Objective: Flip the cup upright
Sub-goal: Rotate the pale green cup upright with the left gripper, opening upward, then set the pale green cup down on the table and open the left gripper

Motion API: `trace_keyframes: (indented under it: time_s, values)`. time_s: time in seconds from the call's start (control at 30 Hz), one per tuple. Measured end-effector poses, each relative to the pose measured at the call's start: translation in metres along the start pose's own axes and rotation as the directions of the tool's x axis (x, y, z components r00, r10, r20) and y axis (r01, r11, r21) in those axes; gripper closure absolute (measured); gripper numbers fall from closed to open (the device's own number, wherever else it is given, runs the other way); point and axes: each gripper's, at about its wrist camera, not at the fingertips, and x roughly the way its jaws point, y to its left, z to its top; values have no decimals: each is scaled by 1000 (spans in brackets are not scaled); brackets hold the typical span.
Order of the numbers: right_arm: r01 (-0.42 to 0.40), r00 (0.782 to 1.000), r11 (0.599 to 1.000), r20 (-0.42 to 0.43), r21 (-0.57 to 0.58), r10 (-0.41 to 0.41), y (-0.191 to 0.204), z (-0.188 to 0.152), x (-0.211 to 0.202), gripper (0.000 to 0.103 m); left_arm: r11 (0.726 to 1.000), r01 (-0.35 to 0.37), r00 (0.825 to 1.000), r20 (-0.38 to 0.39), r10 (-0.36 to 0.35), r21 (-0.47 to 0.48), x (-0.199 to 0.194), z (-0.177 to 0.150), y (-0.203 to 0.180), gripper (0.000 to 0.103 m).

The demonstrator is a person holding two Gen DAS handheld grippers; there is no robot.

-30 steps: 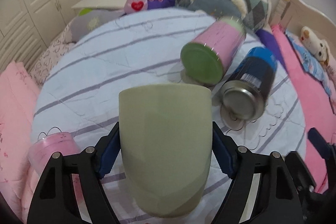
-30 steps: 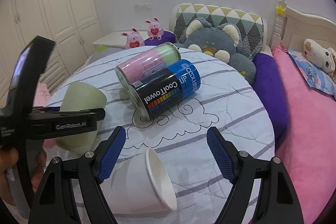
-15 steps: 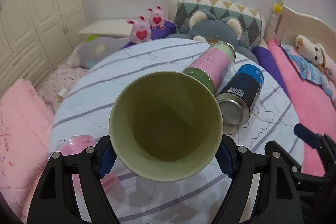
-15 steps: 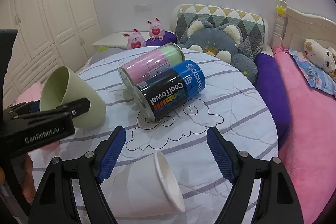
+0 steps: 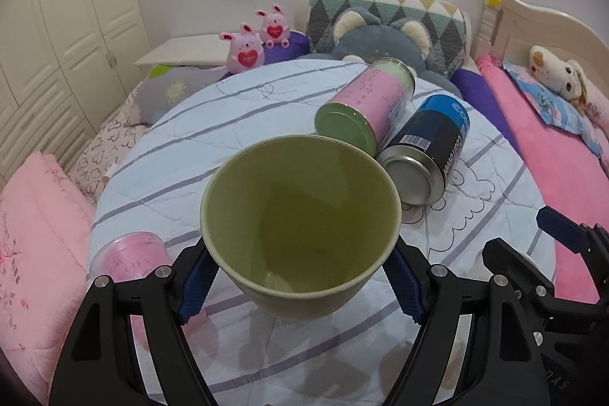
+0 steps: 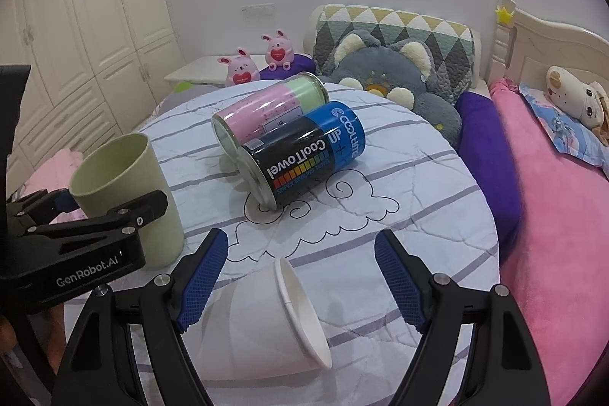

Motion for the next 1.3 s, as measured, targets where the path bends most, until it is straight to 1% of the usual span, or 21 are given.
trace_keyframes:
  time_s: [0.1, 0.13, 0.17, 0.23, 0.33, 0.47, 0.7, 0.8, 0.97, 1.13, 1.3]
  values:
    - [2, 1000, 1000, 0, 1, -2, -1, 0, -1, 22, 1000, -2, 1000, -3, 2, 7, -1, 0, -1, 22]
    - [2, 1000, 1000, 0, 2, -2, -1, 0, -1, 22, 1000, -1, 1000, 2, 1, 11, -2, 0, -2, 21]
    - [0, 1000, 1000, 0, 1, 0, -2, 0, -2, 22, 1000, -3, 1000, 7, 3, 16, -4, 0, -2, 19]
    - [1, 1000, 1000, 3, -1, -1, -2, 0, -3, 22, 1000, -6, 1000, 28, 6, 25, -12, 1, -3, 10]
    - [-2, 1000, 1000, 9, -1, 2, -1, 1, -5, 22, 998, -41, 997, 69, 38, 41, -24, 2, -2, 7]
    - [-2, 1000, 1000, 26, -5, 2, 3, 2, -15, 22, 998, -38, 996, 80, 34, 41, -33, 1, 3, 6]
    - [3, 998, 1000, 58, -22, -2, 13, 1, -37, 22, 998, -43, 993, 116, 37, 47, -59, -8, 10, 2]
    - [1, 997, 1000, 81, -23, 1, 18, -2, -52, 22, 998, -31, 991, 134, 25, 46, -75, -14, 14, 1]
    - [-9, 993, 1000, 117, -23, 12, 26, -8, -72, 22, 999, -36, 983, 182, 30, 27, -103, -26, 20, 1]
    - [0, 990, 999, 144, -42, 6, 36, -15, -92, 22, 1000, -23, 979, 203, 21, 6, -122, -40, 27, 0]
    - [-14, 983, 998, 182, -62, 26, 42, -21, -111, 22, 998, -70, 968, 243, 68, 3, -140, -56, 26, 0]
